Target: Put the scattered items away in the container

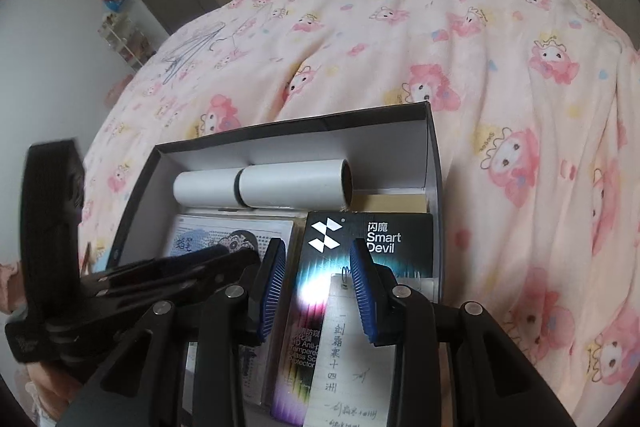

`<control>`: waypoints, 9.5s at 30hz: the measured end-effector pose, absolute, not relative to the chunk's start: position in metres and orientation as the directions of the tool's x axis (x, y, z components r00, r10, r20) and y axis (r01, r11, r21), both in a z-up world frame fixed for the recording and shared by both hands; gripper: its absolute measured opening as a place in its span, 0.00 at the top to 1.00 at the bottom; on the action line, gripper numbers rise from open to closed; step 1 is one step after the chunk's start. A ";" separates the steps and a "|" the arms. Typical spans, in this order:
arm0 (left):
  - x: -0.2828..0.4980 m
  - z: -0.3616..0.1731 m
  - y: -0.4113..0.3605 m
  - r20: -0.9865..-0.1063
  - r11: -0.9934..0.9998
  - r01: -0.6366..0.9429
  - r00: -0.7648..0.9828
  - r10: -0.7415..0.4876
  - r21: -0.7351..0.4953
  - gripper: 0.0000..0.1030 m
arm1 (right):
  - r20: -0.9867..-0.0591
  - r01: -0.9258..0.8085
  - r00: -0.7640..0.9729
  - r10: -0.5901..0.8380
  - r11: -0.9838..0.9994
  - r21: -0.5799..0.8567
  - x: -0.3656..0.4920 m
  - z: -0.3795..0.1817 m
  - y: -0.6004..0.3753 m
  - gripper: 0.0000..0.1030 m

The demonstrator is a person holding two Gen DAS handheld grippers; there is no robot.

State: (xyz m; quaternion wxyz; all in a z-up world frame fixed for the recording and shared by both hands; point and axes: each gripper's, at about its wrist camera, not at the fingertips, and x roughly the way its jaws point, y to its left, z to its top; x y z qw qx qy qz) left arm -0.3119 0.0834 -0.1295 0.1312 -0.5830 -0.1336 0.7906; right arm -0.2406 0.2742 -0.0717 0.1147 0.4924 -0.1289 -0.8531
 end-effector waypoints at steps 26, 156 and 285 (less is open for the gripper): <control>-0.270 -0.073 0.071 -0.812 -0.939 -0.134 -0.474 0.342 -0.317 0.48 | -0.825 0.046 -0.540 -0.168 -0.984 0.170 -0.236 -0.063 0.264 0.53; -0.298 -0.105 0.010 -0.879 -0.974 -0.056 -0.420 0.224 -0.221 0.68 | -0.777 0.197 -0.245 -0.580 -0.814 0.546 -0.283 -0.115 0.191 0.73; -0.158 -0.179 -0.343 -0.873 -0.723 0.566 -0.476 0.105 -0.396 0.51 | -0.835 0.459 -0.158 -0.527 -0.788 0.410 -0.241 -0.137 -0.139 0.56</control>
